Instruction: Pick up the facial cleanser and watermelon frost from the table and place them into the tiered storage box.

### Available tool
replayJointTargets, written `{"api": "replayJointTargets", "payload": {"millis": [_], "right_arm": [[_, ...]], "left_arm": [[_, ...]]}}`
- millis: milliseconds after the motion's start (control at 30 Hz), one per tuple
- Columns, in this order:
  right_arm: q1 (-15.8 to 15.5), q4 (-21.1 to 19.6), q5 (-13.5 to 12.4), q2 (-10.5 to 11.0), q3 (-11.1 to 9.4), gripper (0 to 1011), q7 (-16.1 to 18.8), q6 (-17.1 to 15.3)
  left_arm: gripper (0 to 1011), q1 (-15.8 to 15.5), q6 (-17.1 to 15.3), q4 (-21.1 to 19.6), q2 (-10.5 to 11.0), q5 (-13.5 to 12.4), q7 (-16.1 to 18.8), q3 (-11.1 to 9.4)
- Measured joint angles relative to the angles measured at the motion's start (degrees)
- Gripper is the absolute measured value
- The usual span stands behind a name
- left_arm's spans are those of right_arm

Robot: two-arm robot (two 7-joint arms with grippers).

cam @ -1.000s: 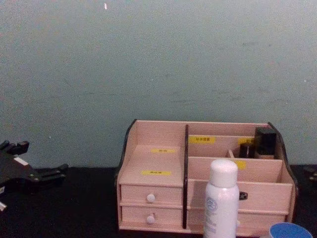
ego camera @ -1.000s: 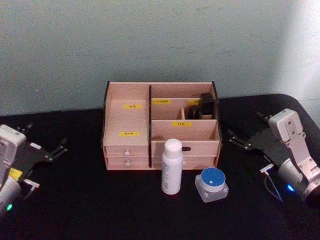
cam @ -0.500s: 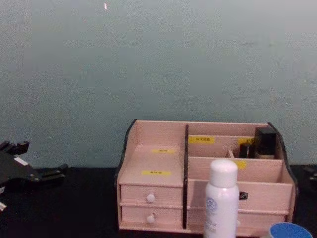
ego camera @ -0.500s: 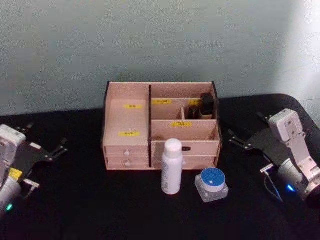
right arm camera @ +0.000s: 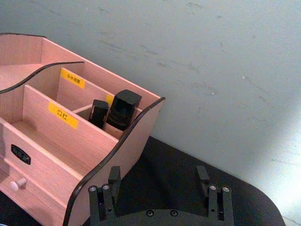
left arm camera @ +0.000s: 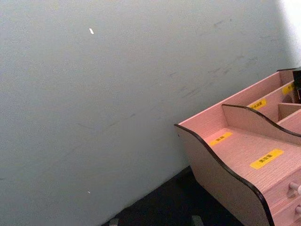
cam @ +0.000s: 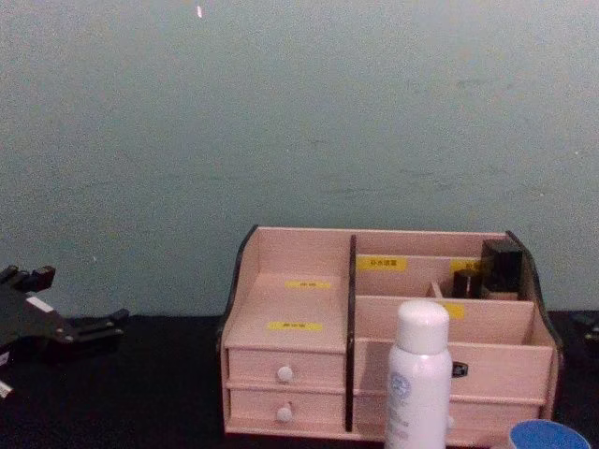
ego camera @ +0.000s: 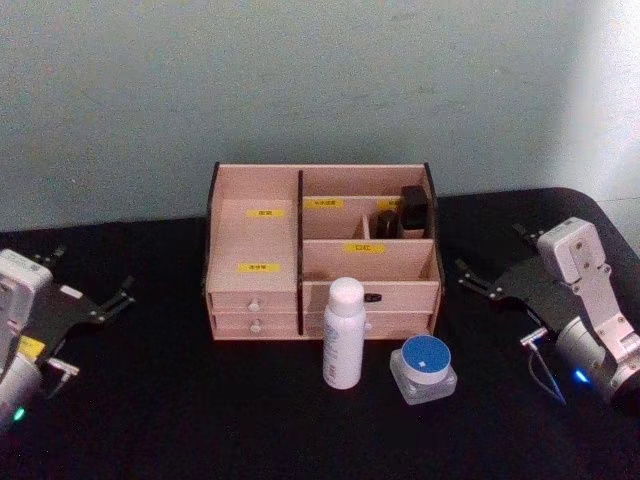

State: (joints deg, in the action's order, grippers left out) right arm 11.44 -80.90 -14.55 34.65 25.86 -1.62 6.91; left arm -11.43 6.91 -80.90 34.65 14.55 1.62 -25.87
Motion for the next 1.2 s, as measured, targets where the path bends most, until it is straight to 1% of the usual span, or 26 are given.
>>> {"api": "replayJointTargets", "payload": {"millis": [67,300,400,433,467,567,700,733,800,900,967,1000,1067,1100,1133,1200], "right_arm": [[0.0,0.0,0.0,0.0,0.0,1002,0.0,0.0],[-1.0,-0.6,0.2,0.0,-1.7,1003,0.8,1.7],[-2.1,-1.7,0.1,0.6,-2.5,1002,1.7,2.3],[-2.7,-2.5,-0.3,1.1,-2.9,1002,2.5,2.7],[-2.7,-2.5,-0.3,1.1,-2.9,1002,2.5,2.7],[-4.7,-5.0,-1.5,2.8,-3.8,1002,5.2,4.0],[-6.5,-7.4,-2.6,4.5,-4.4,1002,8.1,5.4],[-7.3,-8.5,-3.0,5.3,-4.5,1002,9.7,6.2],[-8.0,-9.5,-3.3,6.0,-4.5,1002,11.2,7.0],[-9.5,-11.6,-4.8,7.4,-4.3,1003,15.5,8.7],[-9.9,-12.2,-5.3,7.6,-4.1,1002,17.2,9.3],[-10.1,-12.6,-5.8,7.8,-3.8,1002,18.8,9.6],[-10.3,-13.0,-6.4,7.8,-3.5,1003,20.2,9.8],[-10.4,-13.2,-6.9,7.8,-3.2,1002,21.4,9.9],[-10.4,-13.2,-6.9,7.8,-3.2,1002,21.4,9.9],[-10.5,-13.5,-7.9,7.4,-2.6,1003,23.8,9.6]], "left_arm": [[1001,0.0,0.0,0.0,0.0,0.0,0.0,0.0],[1001,0.0,0.0,0.0,0.0,0.0,0.0,0.0],[1001,0.0,0.0,0.0,0.0,0.0,0.0,0.0],[1001,0.0,0.0,0.0,0.0,0.0,0.0,0.0],[1001,0.0,0.0,0.0,0.0,0.0,0.0,0.0],[1001,0.0,0.0,0.0,0.0,0.0,0.0,0.0],[1001,0.0,0.0,0.0,0.0,0.0,0.0,0.0],[1001,0.0,0.0,0.0,0.0,0.0,0.0,0.0],[1001,0.0,0.0,0.0,0.0,0.0,0.0,0.0],[1001,0.0,0.0,0.0,0.0,0.0,0.0,0.0],[1001,0.0,0.0,0.0,0.0,0.0,0.0,0.0],[1001,0.0,0.0,0.0,0.0,0.0,0.0,0.0],[1001,0.0,0.0,0.0,0.0,0.0,0.0,0.0],[1001,0.0,0.0,0.0,0.0,0.0,0.0,0.0],[1001,0.0,0.0,0.0,0.0,0.0,0.0,0.0],[1001,0.0,0.0,0.0,0.0,0.0,0.0,0.0]]}}
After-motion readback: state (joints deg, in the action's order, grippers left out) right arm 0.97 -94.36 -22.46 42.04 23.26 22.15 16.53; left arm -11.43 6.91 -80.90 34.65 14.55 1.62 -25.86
